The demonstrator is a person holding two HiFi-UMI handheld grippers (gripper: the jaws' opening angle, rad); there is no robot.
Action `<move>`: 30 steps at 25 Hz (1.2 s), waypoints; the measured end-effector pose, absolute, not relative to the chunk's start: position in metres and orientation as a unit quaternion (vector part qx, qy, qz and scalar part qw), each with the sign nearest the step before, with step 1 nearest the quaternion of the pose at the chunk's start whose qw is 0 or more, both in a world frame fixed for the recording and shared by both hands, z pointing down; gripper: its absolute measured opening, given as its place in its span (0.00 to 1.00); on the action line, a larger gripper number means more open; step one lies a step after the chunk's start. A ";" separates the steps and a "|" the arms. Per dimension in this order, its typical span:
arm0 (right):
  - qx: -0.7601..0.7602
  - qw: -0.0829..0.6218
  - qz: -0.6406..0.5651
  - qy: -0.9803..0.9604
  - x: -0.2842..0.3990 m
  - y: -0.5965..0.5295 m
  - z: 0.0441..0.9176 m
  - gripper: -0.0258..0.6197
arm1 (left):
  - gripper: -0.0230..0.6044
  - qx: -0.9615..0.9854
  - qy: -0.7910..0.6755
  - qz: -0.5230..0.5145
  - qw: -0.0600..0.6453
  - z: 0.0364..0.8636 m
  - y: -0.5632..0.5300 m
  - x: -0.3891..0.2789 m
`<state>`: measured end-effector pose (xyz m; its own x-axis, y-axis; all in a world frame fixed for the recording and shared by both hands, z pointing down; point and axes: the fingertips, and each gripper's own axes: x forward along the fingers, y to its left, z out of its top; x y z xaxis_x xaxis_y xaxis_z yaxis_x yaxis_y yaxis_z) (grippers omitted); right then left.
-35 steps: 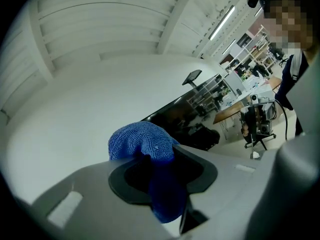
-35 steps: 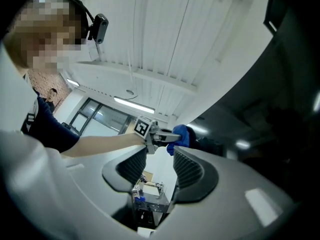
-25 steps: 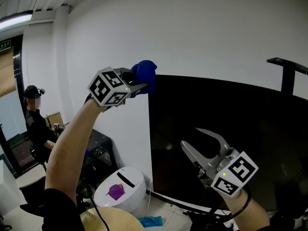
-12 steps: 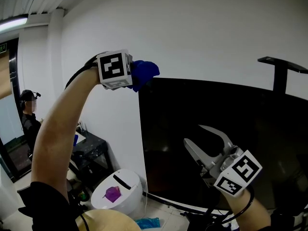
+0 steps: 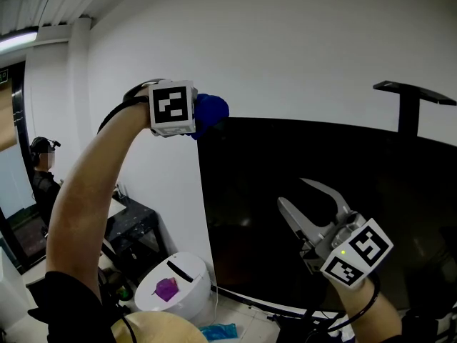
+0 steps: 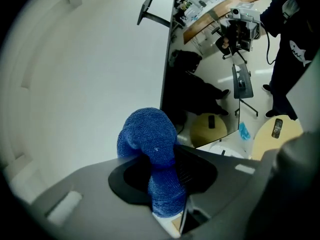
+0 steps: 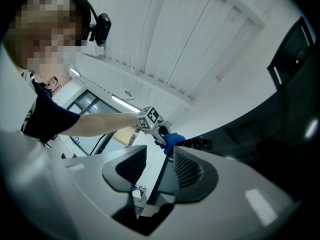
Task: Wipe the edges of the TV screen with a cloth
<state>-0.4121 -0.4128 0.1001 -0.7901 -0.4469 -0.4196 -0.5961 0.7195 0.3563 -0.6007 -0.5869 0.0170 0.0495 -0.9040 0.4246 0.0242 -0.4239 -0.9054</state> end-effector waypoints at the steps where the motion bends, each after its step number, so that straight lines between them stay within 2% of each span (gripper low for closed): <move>1: -0.284 0.155 0.242 0.915 -0.411 -0.413 0.101 0.31 | 0.21 -0.595 0.363 -0.595 0.400 0.016 -0.586 -0.599; 11: -0.283 0.167 0.238 0.914 -0.387 -0.404 0.099 0.31 | 0.21 -0.599 0.356 -0.599 0.395 0.024 -0.573 -0.574; 15: -0.283 0.168 0.239 0.913 -0.369 -0.403 0.094 0.31 | 0.21 -0.637 0.328 -0.566 0.407 0.026 -0.563 -0.530; 30: -0.283 0.164 0.253 0.911 -0.263 -0.374 0.089 0.31 | 0.21 -0.627 0.339 -0.582 0.391 0.026 -0.536 -0.433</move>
